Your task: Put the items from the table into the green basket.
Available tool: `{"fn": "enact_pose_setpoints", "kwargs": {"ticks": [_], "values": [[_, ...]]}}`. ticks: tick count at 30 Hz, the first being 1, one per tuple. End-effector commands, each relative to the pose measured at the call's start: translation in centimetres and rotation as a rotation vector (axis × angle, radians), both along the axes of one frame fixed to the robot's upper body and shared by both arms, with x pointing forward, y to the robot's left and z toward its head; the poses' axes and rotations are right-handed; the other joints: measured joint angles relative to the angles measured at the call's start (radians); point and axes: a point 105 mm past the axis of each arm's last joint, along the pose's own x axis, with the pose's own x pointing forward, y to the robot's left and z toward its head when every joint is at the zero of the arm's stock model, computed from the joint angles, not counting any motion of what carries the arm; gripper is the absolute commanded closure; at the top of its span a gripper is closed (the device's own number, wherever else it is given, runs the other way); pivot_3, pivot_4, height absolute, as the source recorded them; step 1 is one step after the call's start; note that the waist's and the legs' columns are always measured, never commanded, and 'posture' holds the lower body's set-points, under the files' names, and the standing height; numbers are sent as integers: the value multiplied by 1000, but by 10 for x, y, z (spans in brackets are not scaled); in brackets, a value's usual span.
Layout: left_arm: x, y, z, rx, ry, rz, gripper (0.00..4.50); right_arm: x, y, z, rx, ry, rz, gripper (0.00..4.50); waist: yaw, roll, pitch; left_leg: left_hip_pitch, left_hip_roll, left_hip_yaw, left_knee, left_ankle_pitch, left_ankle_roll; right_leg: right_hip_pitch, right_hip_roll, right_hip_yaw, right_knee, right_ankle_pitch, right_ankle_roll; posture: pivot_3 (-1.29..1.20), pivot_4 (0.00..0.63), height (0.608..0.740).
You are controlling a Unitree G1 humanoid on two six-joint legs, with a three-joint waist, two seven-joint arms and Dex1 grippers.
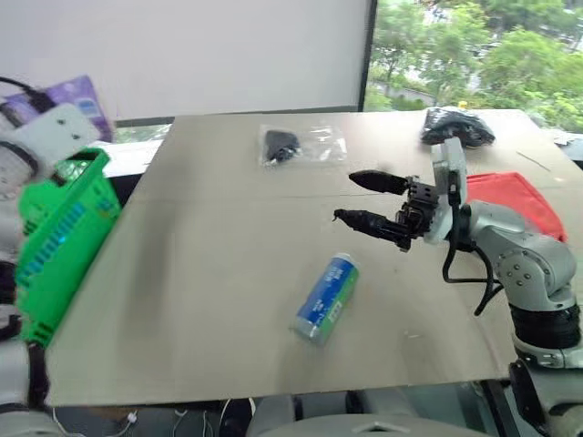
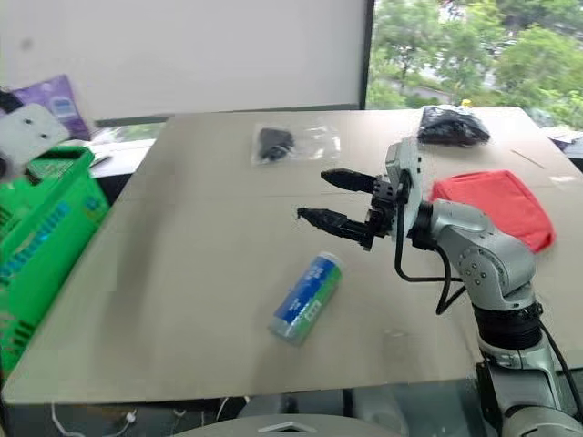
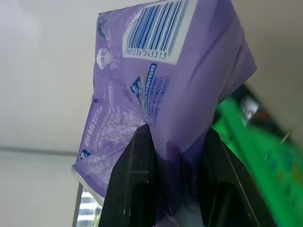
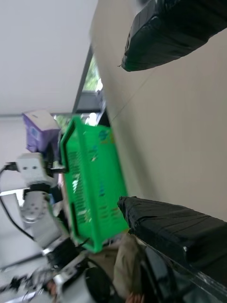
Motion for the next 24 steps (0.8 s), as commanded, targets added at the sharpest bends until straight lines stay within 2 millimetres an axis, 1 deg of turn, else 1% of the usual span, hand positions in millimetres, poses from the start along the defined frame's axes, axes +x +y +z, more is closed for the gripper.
{"fn": "enact_pose_setpoints", "kwargs": {"ticks": [1, 3, 6, 8, 9, 10, 11, 13, 15, 17, 18, 20, 21, 22, 23, 24], "values": [[-31, 22, 20, 17, -83, 125, 3971, -5, 2, 19, 62, -33, 59, 0, 28, -2, -1, 0, 0, 0, 0, 0, 0, 0, 0, 0, 0, 0, 0, 55, 0, 740], [-41, 32, 12, 1, -80, 177, 3971, -7, 3, 22, 77, -24, 86, 0, 57, -5, -3, -2, 0, -2, 0, 0, 0, -1, -1, -2, 0, 0, 0, 65, 0, 740], [-54, 47, -2, -35, -71, 240, 3971, -9, 5, 25, 86, -17, 117, 0, 84, -7, -4, -5, -1, -4, 0, 0, 0, -2, -1, -5, -1, 0, -1, 64, 0, 740], [-56, 50, -4, -46, -81, 248, 2909, -10, 5, 24, 79, -17, 125, 0, 96, -7, -5, -5, -2, -5, 0, 0, 0, -2, -4, -7, -1, 0, -1, 64, 0, 740], [-56, 50, -4, -47, -87, 246, 2537, -10, 4, 24, 77, -17, 125, 0, 101, -7, -5, -5, -2, -5, 0, 0, 0, -2, -5, -8, 0, 0, -1, 64, 0, 740], [-55, 50, -4, -42, -90, 245, 2073, -9, 4, 24, 75, -18, 124, 0, 103, -8, -5, -5, -2, -5, 0, 0, -1, -2, -5, -8, 0, 0, -1, 62, 0, 740], [-53, 50, -4, -28, -93, 245, 1515, -9, 3, 24, 75, -18, 123, 0, 103, -7, -5, -5, -2, -5, 0, 1, -1, -1, -6, -9, 0, 0, -1, 60, 0, 740], [-51, 51, -2, -6, -111, 258, 615, -8, 2, 24, 73, -21, 114, 0, 101, -7, -6, -5, -2, -5, 0, 1, -1, -1, -7, -10, 0, 1, -1, 54, 0, 740], [-49, 50, 1, -32, -159, 267, 615, -7, 0, 23, 69, -24, 100, 0, 98, -6, -6, -5, -2, -5, 0, 1, -1, -1, -7, -11, 0, 1, -1, 45, 0, 740], [-44, 45, 6, -84, -229, 252, 615, -6, -4, 21, 59, -23, 81, 0, 96, -6, -6, -5, -2, -5, 0, 1, -1, -2, -7, -12, 0, 1, -1, 39, 0, 740], [-36, 34, 9, -164, -285, 206, 615, -5, -8, 19, 47, -23, 64, 0, 96, -6, -7, -5, -2, -5, 0, 1, -1, -2, -7, -13, 0, 1, -1, 36, 0, 740], [-17, 1, 5, -368, -343, 77, 615, -4, -19, 15, 14, -23, 25, 0, 101, -5, -8, -6, -3, -5, 0, 1, -1, -2, -9, -14, 0, 1, -1, 21, 0, 740], [-6, -27, -5, -514, -315, -24, 615, -2, -26, 12, -8, -23, 0, 0, 103, -6, -9, -6, -4, -6, 0, 0, -1, -2, -11, -16, 0, 1, -1, 21, 0, 740], [0, -59, -19, -625, -233, -146, 615, -1, -33, 10, -28, -22, -24, 0, 105, -6, -10, -7, -4, -6, 1, 1, -1, -1, -13, -18, 0, 1, -1, 8, 0, 740], [3, -95, -34, -719, -151, -270, 615, -1, -42, 6, -52, -19, -51, 0, 103, -6, -11, -8, -5, -7, 1, 0, -1, -1, -14, -19, 0, 1, -1, 8, 0, 740], [2, -118, -42, -773, -95, -346, 615, 0, -47, 4, -67, -18, -67, 0, 100, -6, -11, -9, -5, -6, 2, 0, 0, -1, -14, -18, 0, 1, -1, 8, 0, 740]]}}
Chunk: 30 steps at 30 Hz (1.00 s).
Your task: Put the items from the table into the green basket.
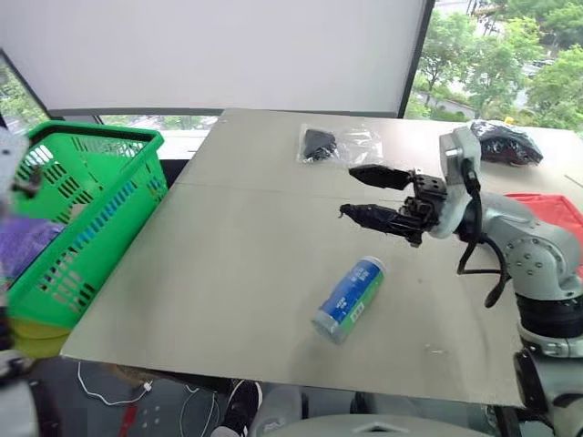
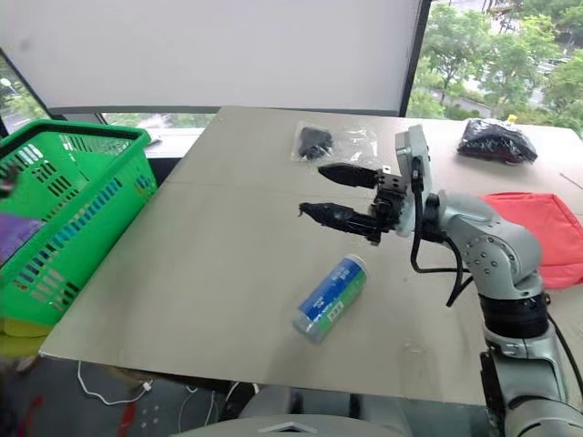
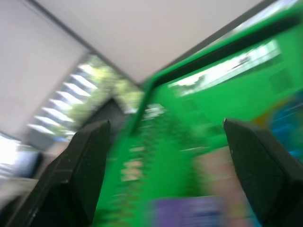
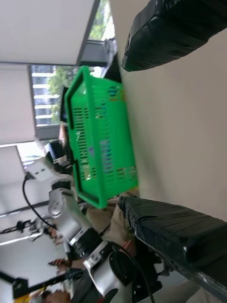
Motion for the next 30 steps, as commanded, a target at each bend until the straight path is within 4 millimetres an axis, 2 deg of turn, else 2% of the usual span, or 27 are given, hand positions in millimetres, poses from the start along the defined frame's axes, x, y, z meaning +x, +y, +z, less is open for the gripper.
{"fn": "enact_pose_setpoints", "kwargs": {"ticks": [1, 3, 5, 7, 9, 12, 14, 16, 19, 22, 25, 30], "values": [[0, -87, -13, -148, 64, -359, 615, -1, -23, 7, -28, -59, -66, 0, -8, -1, -1, 0, 0, 1, 1, 0, 0, 0, 0, 0, 1, 0, 0, -5, 0, 740], [-9, -142, -39, -325, 143, -524, 615, -2, -41, -5, -85, -28, -123, 0, -24, -1, -1, 1, 0, 2, 1, 0, 0, 0, 0, 1, 0, 0, 0, -33, 0, 740], [-27, -196, -61, -497, 245, -680, 615, -4, -58, -20, -157, -10, -178, 0, -34, -1, -2, 2, 1, 3, 0, -1, 1, 1, 0, 1, 0, 0, 0, -33, 0, 740], [-38, -229, -72, -596, 306, -755, 615, -6, -66, -29, -197, -4, -216, 0, -50, 0, -2, 2, 2, 6, 0, -2, 4, 1, 2, 4, 0, 0, 0, -69, 0, 740], [-42, -253, -83, -657, 358, -758, 615, -10, -69, -35, -222, -1, -233, 0, -65, 0, -2, 3, 2, 8, 1, -2, 5, 1, 2, 6, 0, 0, 0, -76, 0, 740], [-57, -289, -101, -681, 488, -817, 615, -17, -70, -44, -250, 7, -238, 0, -83, 1, -3, 4, 2, 11, 0, -1, 5, 5, 5, 10, 1, 0, 1, -115, 0, 740], [-57, -298, -115, -722, 552, -772, 615, -22, -71, -51, -279, 14, -239, 0, -89, 5, -1, 10, 3, 11, 0, 0, 5, 10, 7, 11, 1, 0, 1, -126, 0, 740], [-55, -298, -128, -708, 605, -704, 615, -27, -73, -57, -302, 37, -239, 0, -93, 7, -1, 24, 3, 12, -1, 0, 5, 25, 10, 14, -1, -1, 1, -134, 0, 740], [-57, -300, -135, -709, 655, -678, 615, -37, -79, -72, -391, 94, -228, 0, -107, 9, 1, 35, 4, 13, -3, 0, 5, 35, 16, 18, -2, -2, 2, -154, 0, 740], [-66, -302, -145, -721, 734, -676, 615, -45, -88, -89, -494, 104, -218, 0, -115, 9, 1, 35, 4, 13, -3, 0, 5, 36, 18, 19, -3, -3, 4, -162, 1, 740], [-72, -301, -154, -680, 780, -656, 615, -46, -86, -87, -459, 111, -218, 0, -129, 9, 1, 36, 5, 14, -3, 0, 5, 36, 18, 23, -4, -3, 2, -168, 2, 740], [-77, -308, -155, -688, 814, -693, 615, -53, -82, -85, -424, 150, -176, 0, -142, 9, 2, 36, 5, 14, -3, 0, 5, 36, 18, 23, -5, -3, 4, -175, 7, 740]]}}
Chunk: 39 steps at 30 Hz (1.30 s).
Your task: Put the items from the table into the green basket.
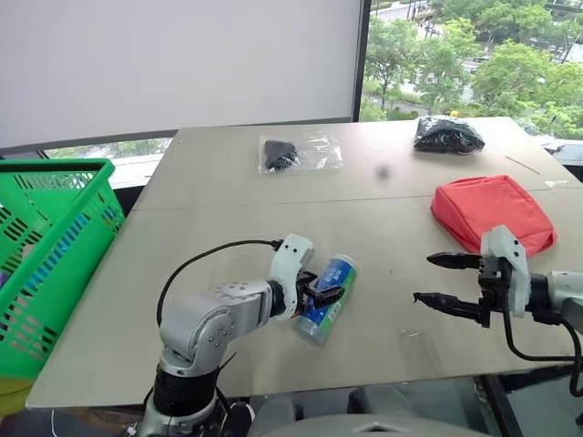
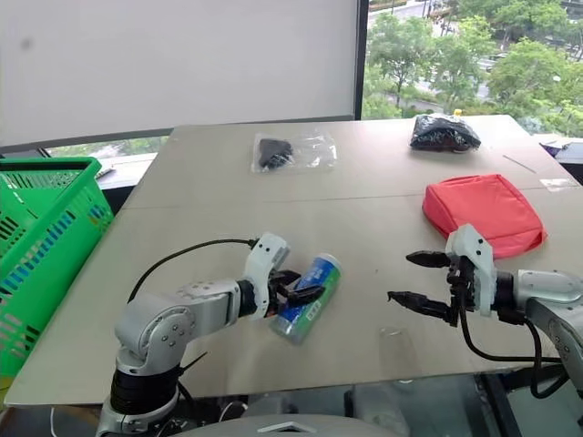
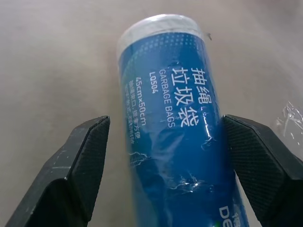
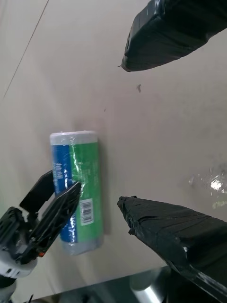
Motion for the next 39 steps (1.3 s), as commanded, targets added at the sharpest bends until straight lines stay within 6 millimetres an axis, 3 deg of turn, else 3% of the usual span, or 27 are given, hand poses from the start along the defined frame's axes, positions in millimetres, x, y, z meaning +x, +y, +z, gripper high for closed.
{"fn": "enact_pose_setpoints", "kwargs": {"ticks": [1, 12, 13, 17, 22, 26, 30, 32, 37, 39], "values": [[-7, -6, 2, -8, 12, -43, 615, -6, 6, 13, 26, -28, 55, 0, -1, 0, 0, 0, 0, 0, 0, 0, 0, 0, 0, 0, 0, 0, 0, -175, 7, 740], [-18, -9, -5, 10, 72, -74, 615, -10, 9, 23, 87, -34, 102, 0, -2, 1, 6, -1, 0, 0, -1, 0, 0, 0, 0, 0, -3, -1, 1, -191, 24, 740], [-18, -9, -6, 13, 74, -75, 1193, -11, 9, 23, 87, -33, 104, 0, -2, 1, 7, -1, 0, 0, -1, 0, 0, 0, 0, 0, -4, -1, 1, -190, 25, 740], [-20, -9, -8, 15, 78, -82, 2453, -10, 9, 22, 86, -33, 109, 0, -1, 1, 7, -1, 0, 0, -2, 0, 0, 0, 0, 0, -5, -1, 2, -189, 24, 740], [-15, -8, -7, 14, 53, -64, 2553, -9, 11, 25, 103, -40, 112, 0, -1, 2, 6, -1, 0, 0, -2, 0, 0, 1, 0, 0, -7, -1, 2, -180, 20, 740], [0, -2, 16, -29, -74, -50, 2553, -3, 16, 32, 147, -55, 121, 0, -1, 2, 9, -1, 1, 0, -3, 0, 0, 1, 0, 0, -9, 0, 2, -148, 13, 740], [46, 54, 54, 105, -303, 143, 2553, 8, 36, 54, 259, -104, 177, 0, 2, 1, 12, -2, 1, -2, -3, 0, 0, 1, 1, -2, -9, 1, 2, -102, 2, 740], [64, 79, 83, 127, -430, 225, 2553, 16, 47, 68, 318, -136, 202, 0, 2, 2, 13, -2, 1, -3, -3, 0, 0, 0, 2, -2, -8, 1, 1, -89, 0, 740], [79, 145, 134, 311, -612, 377, 2553, 26, 69, 95, 437, -165, 270, 0, 14, 1, 14, -3, 1, -4, -3, 0, -1, -5, 0, -3, -11, 2, -1, -40, 0, 740], [79, 187, 157, 448, -682, 490, 2553, 29, 80, 103, 471, -181, 304, 0, 17, 1, 13, -10, 0, -4, -4, 2, -4, -12, -1, -3, -11, 2, -1, -24, 0, 740]]}}
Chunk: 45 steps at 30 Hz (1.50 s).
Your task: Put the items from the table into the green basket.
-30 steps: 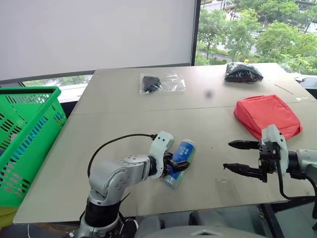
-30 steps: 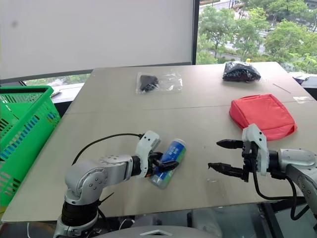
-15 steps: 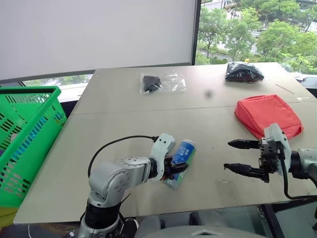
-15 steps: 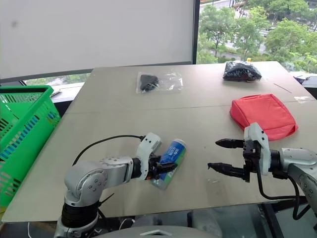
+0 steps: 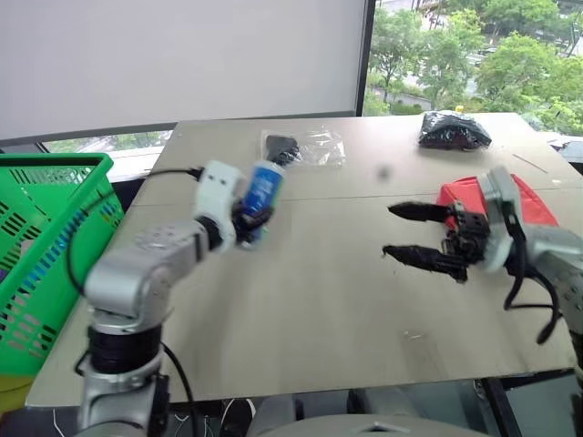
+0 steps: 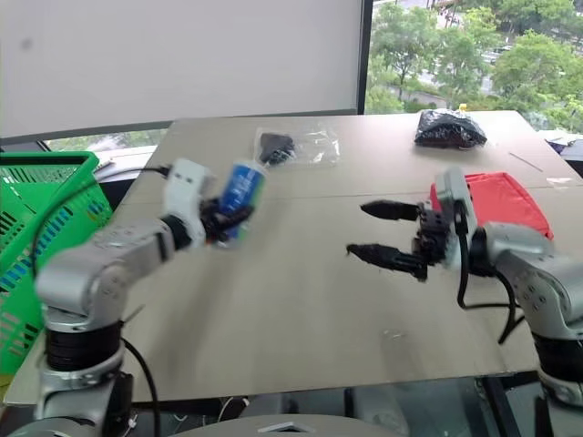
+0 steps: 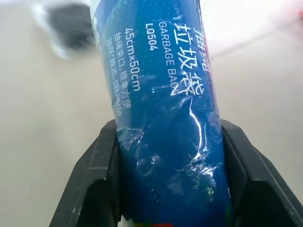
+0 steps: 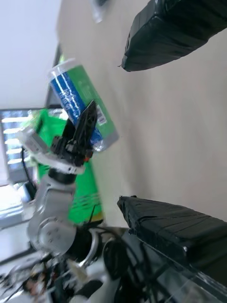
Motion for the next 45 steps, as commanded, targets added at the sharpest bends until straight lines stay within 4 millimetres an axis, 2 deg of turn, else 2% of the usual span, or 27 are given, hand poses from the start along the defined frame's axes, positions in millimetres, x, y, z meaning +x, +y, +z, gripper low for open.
{"fn": "enact_pose_setpoints", "kwargs": {"ticks": [1, 5, 9, 11, 13, 16, 18, 19, 22, 24, 26, 27, 30, 32, 34, 36, 38, 40, 43, 45], "values": [[0, 67, 55, 164, -198, 222, 2553, 3, 15, 17, 62, -34, 55, 0, 6, -1, -1, -6, 0, 0, 0, 0, -1, -7, 0, 0, 0, 0, 0, -24, 0, 740], [-15, 142, 90, 208, -330, 491, 2553, 11, 31, 30, 116, -68, 89, 0, 31, -1, -1, -26, 0, -1, 1, 1, -1, -29, -3, -2, 3, 1, -1, 4, 0, 740], [-36, 202, 94, 274, -354, 659, 2553, 17, 42, 38, 150, -105, 105, 0, 45, -2, -2, -29, -4, -1, 1, 1, -1, -35, -8, -4, 9, 1, -1, 23, 0, 740], [-41, 222, 90, 281, -354, 705, 2553, 18, 46, 40, 157, -122, 101, 0, 52, -4, -3, -30, -4, 0, 1, 1, -1, -35, -9, -4, 10, 1, -1, 29, 0, 740], [-40, 233, 83, 275, -344, 718, 2553, 21, 48, 40, 158, -143, 87, 0, 65, -5, -4, -30, -4, 0, 1, 1, -1, -35, -10, -5, 10, 1, -1, 30, 0, 740], [-30, 233, 65, 277, -305, 651, 2553, 24, 50, 41, 154, -173, 63, 0, 83, -7, -5, -29, -6, 0, 3, 1, -1, -35, -13, -7, 14, 1, -1, 23, 0, 740], [-26, 233, 58, 286, -294, 633, 1587, 24, 51, 42, 152, -189, 55, 0, 91, -9, -6, -30, -6, 0, 3, 1, -2, -35, -14, -8, 15, 1, -1, 16, 0, 740], [-24, 234, 56, 285, -299, 636, 1366, 24, 51, 42, 151, -195, 51, 0, 94, -11, -7, -29, -6, 0, 4, 2, -2, -35, -14, -8, 15, 1, -1, 10, 0, 740], [-20, 232, 62, 276, -350, 638, 19, 25, 49, 44, 151, -205, 35, 0, 93, -12, -8, -29, -6, -1, 4, 2, -4, -35, -15, -9, 16, 1, -2, 10, 0, 740], [-13, 218, 71, 218, -421, 585, 19, 26, 46, 42, 145, -205, 15, 0, 92, -12, -9, -29, -6, -1, 4, 2, -4, -35, -15, -9, 16, 1, -2, 8, 0, 740], [0, 179, 69, 134, -453, 398, 19, 27, 41, 38, 126, -205, -11, 0, 92, -11, -9, -29, -6, -1, 4, 2, -3, -35, -15, -10, 17, 2, -2, 11, 0, 740], [5, 147, 59, 84, -433, 266, 19, 30, 37, 33, 110, -204, -44, 0, 95, -11, -10, -29, -6, -1, 4, 2, -3, -35, -15, -11, 16, 2, -2, 13, 0, 740], [0, 82, 31, -25, -387, 24, 19, 38, 22, 18, 45, -219, -153, 0, 93, -11, -14, -29, -6, -1, 4, 2, -2, -35, -17, -12, 17, 2, -2, 10, 0, 740], [-12, 32, -4, -115, -312, -99, 19, 48, 5, -11, -73, -213, -276, 0, 88, -11, -16, -30, -6, 0, 4, 1, -1, -35, -17, -11, 16, 2, -2, 3, 0, 740], [-25, 1, -31, -164, -250, -156, 19, 52, -11, -36, -149, -198, -360, 0, 80, -11, -18, -29, -6, 2, 4, 0, 1, -35, -17, -10, 16, 2, -2, -10, 0, 740], [-32, -13, -48, -198, -215, -147, 19, 53, -22, -54, -179, -176, -419, 0, 72, -11, -18, -28, -6, 4, 4, -1, 2, -35, -16, -9, 16, 2, -1, -18, 0, 740], [-38, -24, -73, -221, -164, -115, 19, 54, -37, -79, -247, -156, -484, 0, 66, -10, -18, -28, -5, 4, 4, -1, 2, -34, -15, -8, 17, 2, -1, -18, 0, 740], [-47, -39, -92, -227, -123, -135, 19, 53, -49, -99, -293, -135, -546, 0, 64, -6, -19, -24, -4, 7, 4, -2, 5, -33, -14, -6, 17, 2, -1, -18, 0, 740], [-52, -47, -108, -247, -101, -101, 19, 52, -62, -119, -334, -116, -625, 0, 68, 1, -15, -7, -4, 7, 3, -3, 5, -14, -14, -5, 16, 1, -1, -16, 0, 740], [-54, -47, -116, -226, -86, -82, 19, 51, -69, -131, -353, -91, -670, 0, 68, 1, -15, -3, -4, 7, 3, -3, 5, -6, -13, -6, 16, 1, -1, -18, 0, 740]]}}
